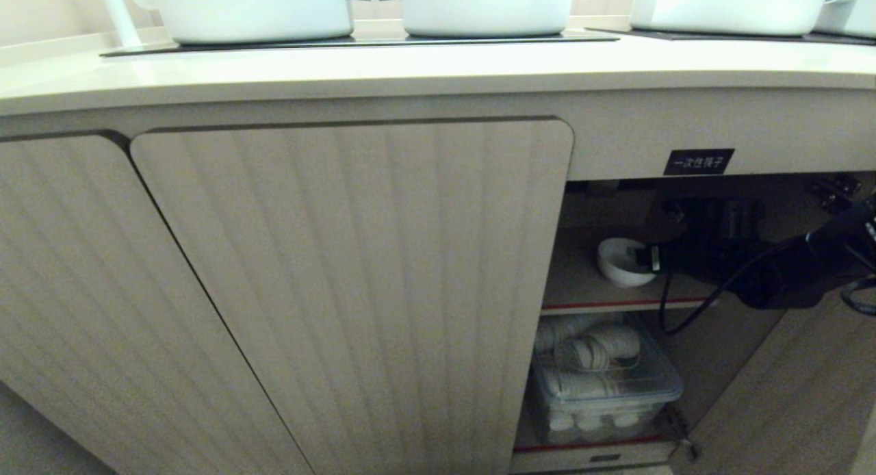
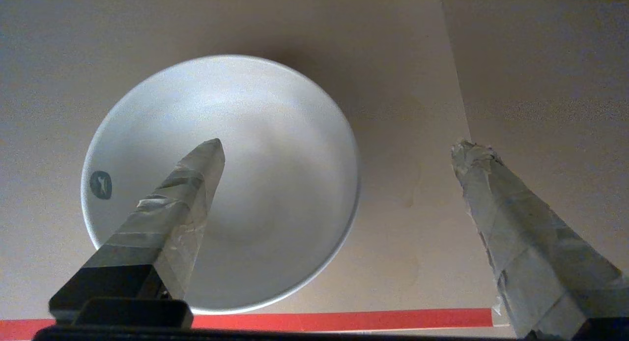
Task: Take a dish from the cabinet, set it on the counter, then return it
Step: Take the bowl from the cabinet
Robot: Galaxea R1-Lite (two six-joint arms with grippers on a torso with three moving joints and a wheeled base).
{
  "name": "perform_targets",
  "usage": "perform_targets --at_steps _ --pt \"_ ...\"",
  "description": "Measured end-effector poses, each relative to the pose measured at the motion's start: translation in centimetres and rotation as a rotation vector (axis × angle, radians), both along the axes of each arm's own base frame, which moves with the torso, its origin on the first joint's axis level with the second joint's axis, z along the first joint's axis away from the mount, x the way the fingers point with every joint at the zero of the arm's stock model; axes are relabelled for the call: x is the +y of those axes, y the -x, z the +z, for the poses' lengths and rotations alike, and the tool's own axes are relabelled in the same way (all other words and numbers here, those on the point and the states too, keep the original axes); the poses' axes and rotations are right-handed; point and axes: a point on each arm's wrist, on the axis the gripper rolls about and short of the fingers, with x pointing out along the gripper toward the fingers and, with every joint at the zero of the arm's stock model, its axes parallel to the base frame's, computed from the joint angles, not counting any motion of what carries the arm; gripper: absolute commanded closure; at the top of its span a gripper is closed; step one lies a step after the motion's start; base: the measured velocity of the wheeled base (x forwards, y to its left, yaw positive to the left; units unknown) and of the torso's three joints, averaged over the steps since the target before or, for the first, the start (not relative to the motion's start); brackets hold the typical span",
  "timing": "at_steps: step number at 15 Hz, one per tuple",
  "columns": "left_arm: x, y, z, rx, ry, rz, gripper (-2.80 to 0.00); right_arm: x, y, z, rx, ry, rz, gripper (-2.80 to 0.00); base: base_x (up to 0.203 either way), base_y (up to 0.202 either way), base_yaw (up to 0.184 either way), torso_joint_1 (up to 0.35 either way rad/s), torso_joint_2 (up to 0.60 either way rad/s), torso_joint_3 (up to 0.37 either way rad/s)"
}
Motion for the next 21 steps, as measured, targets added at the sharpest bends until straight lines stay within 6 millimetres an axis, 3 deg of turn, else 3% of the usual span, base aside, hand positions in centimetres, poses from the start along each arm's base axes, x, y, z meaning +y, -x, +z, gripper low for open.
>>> perform_targets --at_steps 13,21 --pt "0.0 0.0 0.0 0.0 0.0 0.0 0.0 0.0 0.2 -0.4 0.072 -0.005 0.001 -2.8 0.0 0.0 0.0 0.0 0.0 0.0" --pt "0.0 0.0 0.0 0.0 0.0 0.0 0.0 -0.1 -1.0 0.9 0.091 -0.015 0.003 -2.8 0.0 0.0 0.0 0.0 0.0 0.0"
